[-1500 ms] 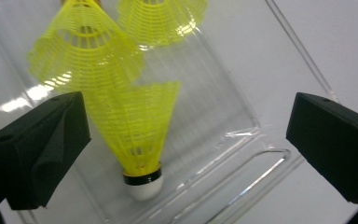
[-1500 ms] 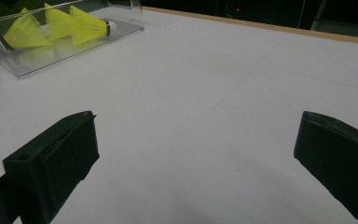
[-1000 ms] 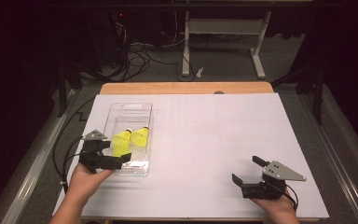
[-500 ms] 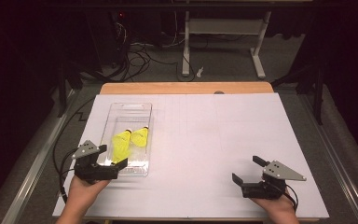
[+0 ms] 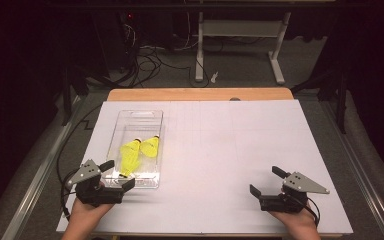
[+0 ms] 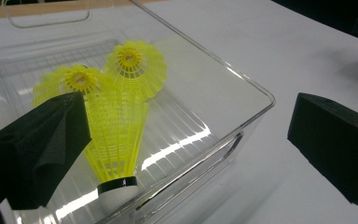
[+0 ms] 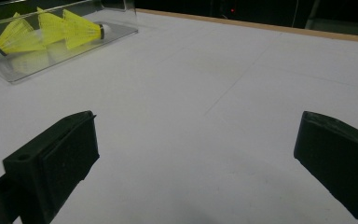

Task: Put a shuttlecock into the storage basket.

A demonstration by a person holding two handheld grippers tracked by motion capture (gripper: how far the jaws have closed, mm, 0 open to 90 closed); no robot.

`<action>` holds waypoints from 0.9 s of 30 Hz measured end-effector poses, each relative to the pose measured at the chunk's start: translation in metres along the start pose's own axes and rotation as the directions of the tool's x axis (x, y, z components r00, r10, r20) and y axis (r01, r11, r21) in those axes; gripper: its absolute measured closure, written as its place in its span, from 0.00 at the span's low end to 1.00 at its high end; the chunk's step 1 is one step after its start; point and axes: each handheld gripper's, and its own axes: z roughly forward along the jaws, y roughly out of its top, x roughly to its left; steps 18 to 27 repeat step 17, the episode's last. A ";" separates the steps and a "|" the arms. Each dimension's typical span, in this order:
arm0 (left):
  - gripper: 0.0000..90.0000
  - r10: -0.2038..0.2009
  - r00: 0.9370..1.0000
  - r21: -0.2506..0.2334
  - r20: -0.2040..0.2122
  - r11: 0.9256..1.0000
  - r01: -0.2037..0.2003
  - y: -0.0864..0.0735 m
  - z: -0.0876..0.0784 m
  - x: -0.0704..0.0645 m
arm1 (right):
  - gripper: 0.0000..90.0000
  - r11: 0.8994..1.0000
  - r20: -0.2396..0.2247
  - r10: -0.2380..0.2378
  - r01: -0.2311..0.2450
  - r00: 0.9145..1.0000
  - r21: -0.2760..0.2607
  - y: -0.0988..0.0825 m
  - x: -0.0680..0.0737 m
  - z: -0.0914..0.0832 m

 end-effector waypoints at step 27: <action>0.00 0.006 1.000 0.010 -0.010 1.000 -0.006 -0.001 0.001 -0.001 | 0.00 1.000 -0.002 0.003 -0.003 1.000 -0.030 0.002 -0.001 -0.005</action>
